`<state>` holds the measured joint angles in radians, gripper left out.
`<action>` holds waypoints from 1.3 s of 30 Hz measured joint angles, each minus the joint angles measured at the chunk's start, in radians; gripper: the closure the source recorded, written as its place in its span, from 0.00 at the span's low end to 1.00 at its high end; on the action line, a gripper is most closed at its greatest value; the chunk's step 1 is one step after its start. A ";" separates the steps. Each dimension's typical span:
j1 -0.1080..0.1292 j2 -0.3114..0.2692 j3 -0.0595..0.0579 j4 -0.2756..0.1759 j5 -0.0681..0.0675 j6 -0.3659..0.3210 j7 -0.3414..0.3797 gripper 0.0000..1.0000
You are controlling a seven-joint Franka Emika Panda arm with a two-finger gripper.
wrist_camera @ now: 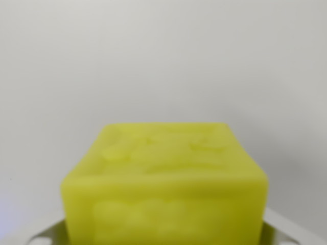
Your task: Pick yellow cube
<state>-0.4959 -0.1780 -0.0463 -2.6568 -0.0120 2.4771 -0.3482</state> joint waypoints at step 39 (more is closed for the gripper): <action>0.001 -0.132 0.000 0.064 -0.005 -0.196 0.005 1.00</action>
<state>-0.4951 -0.3103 -0.0462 -2.5931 -0.0173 2.2812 -0.3437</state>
